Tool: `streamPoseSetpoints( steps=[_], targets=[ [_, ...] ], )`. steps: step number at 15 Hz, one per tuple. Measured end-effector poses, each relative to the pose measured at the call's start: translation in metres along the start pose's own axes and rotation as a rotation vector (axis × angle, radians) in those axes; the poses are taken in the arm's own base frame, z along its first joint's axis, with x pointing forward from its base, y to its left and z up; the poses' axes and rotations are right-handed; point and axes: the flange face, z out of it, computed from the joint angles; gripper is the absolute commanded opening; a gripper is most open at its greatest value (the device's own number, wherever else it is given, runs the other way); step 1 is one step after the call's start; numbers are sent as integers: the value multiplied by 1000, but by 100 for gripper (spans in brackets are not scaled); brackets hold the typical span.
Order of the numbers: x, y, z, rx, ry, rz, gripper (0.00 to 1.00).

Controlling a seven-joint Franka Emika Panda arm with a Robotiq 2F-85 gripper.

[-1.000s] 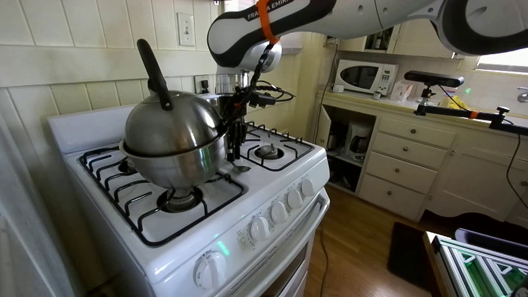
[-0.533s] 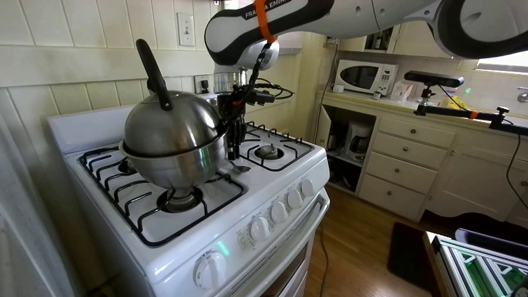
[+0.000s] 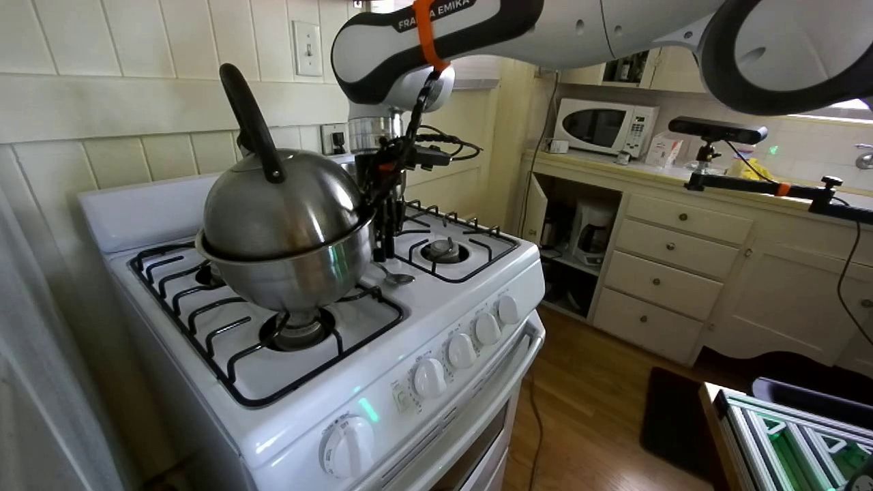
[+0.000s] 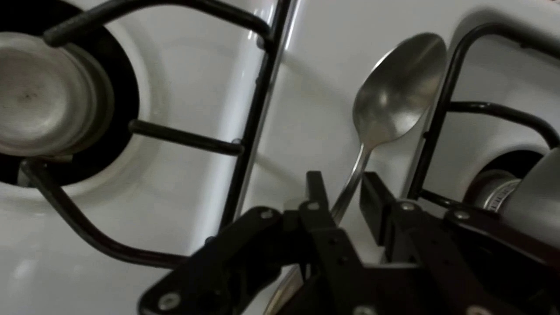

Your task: Move the silver bowl forward, then place the spoon inside it

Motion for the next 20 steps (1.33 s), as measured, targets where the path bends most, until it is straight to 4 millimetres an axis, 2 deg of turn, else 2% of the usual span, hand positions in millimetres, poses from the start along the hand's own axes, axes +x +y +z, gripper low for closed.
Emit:
streamPoseSetpoints(
  steps=[2,3,5,10,11,14,15,16,17,19,20],
  targets=[
    [0,2,-1,21,5,41,56],
    [0,4,0,30,6,59,62],
    [-1,5,1,47,5,92,62],
    [-2,7,9,69,-8,155,24],
    [-2,6,10,71,-10,168,10],
    [-1,6,14,79,-16,196,7],
    [-1,6,15,82,-17,204,13],
    [-1,6,15,84,-17,209,14],
    [-1,6,15,85,-18,212,6],
    [0,6,16,85,-20,219,0],
    [0,6,16,85,-20,223,2]
  ],
)
